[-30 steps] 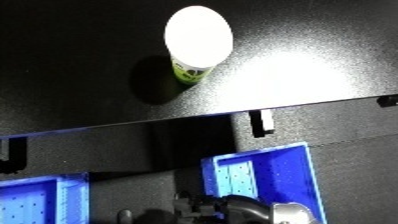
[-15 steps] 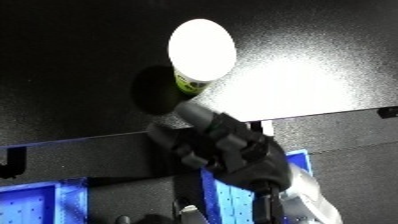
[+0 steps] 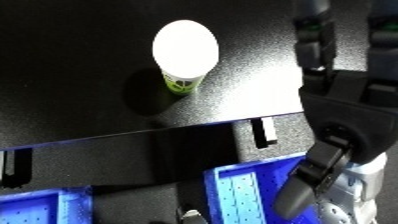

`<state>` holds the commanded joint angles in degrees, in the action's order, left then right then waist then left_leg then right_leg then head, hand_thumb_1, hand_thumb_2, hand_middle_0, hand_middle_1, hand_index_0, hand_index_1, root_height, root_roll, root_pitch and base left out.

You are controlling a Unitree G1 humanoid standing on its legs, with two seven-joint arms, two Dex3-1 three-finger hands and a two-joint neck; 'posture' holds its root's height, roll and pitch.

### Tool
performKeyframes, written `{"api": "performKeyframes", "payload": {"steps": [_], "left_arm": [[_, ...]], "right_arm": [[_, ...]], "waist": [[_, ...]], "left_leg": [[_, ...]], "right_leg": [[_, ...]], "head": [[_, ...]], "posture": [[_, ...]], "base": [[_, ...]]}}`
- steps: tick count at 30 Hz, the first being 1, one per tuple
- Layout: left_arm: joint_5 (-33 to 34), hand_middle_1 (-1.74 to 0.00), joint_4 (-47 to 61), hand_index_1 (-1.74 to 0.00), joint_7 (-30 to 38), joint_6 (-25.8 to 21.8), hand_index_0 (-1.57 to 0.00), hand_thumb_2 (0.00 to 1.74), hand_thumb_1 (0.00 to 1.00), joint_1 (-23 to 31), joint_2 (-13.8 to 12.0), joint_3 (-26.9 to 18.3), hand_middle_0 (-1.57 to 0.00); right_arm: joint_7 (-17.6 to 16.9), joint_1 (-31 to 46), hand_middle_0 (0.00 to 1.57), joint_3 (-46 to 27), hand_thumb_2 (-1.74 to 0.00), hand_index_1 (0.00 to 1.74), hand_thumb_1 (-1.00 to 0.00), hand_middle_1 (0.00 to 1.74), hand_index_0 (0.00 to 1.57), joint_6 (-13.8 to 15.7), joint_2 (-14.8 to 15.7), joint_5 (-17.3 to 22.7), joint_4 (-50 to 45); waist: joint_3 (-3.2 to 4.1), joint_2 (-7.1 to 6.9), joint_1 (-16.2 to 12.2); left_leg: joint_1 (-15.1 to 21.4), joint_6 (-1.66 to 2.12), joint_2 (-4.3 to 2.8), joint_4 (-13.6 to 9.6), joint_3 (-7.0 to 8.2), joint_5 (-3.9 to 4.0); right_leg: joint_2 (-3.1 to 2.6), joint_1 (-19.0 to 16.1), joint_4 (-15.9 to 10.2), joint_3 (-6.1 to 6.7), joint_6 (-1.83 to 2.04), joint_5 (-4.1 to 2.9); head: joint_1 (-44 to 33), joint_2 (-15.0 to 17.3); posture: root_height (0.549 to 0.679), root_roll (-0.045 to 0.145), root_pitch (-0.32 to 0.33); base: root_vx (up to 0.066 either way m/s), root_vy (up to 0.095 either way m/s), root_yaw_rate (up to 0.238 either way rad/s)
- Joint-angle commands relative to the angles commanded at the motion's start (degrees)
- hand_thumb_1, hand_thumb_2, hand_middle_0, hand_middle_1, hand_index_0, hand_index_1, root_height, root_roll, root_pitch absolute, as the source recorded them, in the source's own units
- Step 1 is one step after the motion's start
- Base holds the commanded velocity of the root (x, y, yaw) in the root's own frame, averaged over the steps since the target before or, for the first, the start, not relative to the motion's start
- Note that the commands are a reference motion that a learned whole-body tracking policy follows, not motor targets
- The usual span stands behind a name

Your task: Pick up the object and place it into the box

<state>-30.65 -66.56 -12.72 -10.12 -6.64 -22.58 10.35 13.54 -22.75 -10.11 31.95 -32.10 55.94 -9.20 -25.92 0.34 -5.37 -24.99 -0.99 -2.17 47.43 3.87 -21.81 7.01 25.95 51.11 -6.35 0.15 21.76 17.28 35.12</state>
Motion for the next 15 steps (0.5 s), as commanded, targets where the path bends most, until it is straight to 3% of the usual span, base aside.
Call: {"api": "performKeyframes", "payload": {"steps": [3,8,11,15], "left_arm": [[-1.0,0.00,0.8,0.00,0.5,0.2,0.00,0.00,0.00,0.2,0.3,-0.2,0.00],[-0.8,0.00,2.4,0.00,1.4,0.6,0.00,0.00,0.00,1.1,0.8,-0.1,0.00],[-0.8,0.00,2.4,0.00,1.9,0.7,0.00,0.00,0.00,1.5,0.7,0.3,0.00],[-0.5,0.00,1.9,0.00,2.3,0.6,0.00,0.00,0.00,1.3,0.6,0.8,0.00]], "right_arm": [[-8.0,-0.9,0.00,-0.4,0.00,0.00,0.00,0.00,0.00,0.5,-2.4,-8.0,1.1],[-19.6,-2.9,0.00,2.4,0.00,0.00,0.00,0.00,0.00,-6.6,-6.1,-19.5,3.4],[-22.3,-4.6,0.00,5.2,0.00,0.00,0.00,0.00,0.00,-10.9,-7.8,-21.7,6.2],[-23.9,-7.1,0.00,8.3,0.00,0.00,0.00,0.00,0.00,-13.9,-8.9,-24.3,9.4]], "waist": [[-0.11,0.14,0.1],[-0.48,0.34,0.9],[-0.81,0.47,1.4],[-1.06,0.70,2.1]], "left_leg": [[0.4,-0.09,0.09,-0.1,0.07,-0.03],[0.4,-0.25,0.36,-0.3,-0.18,0.39],[0.2,-0.28,0.57,-0.6,-0.49,0.80],[0.3,-0.26,0.94,-1.1,-0.93,1.18]], "right_leg": [[-0.13,-0.3,-0.2,0.16,-0.20,0.06],[-0.32,-0.3,-0.4,0.24,-0.58,-0.07],[-0.36,-0.2,-0.5,0.21,-0.81,-0.12],[-0.41,-0.2,-0.5,0.14,-1.04,0.01]], "head": [[1.1,-1.2],[3.2,-3.2],[3.8,-3.9],[5.1,-6.2]], "posture": [[0.624,0.053,-0.027],[0.624,0.053,-0.028],[0.624,0.053,-0.028],[0.624,0.053,-0.028]], "base": [[0.022,0.009,-0.001],[-0.001,-0.006,0.019],[-0.025,-0.008,0.027],[-0.017,-0.001,0.046]]}}
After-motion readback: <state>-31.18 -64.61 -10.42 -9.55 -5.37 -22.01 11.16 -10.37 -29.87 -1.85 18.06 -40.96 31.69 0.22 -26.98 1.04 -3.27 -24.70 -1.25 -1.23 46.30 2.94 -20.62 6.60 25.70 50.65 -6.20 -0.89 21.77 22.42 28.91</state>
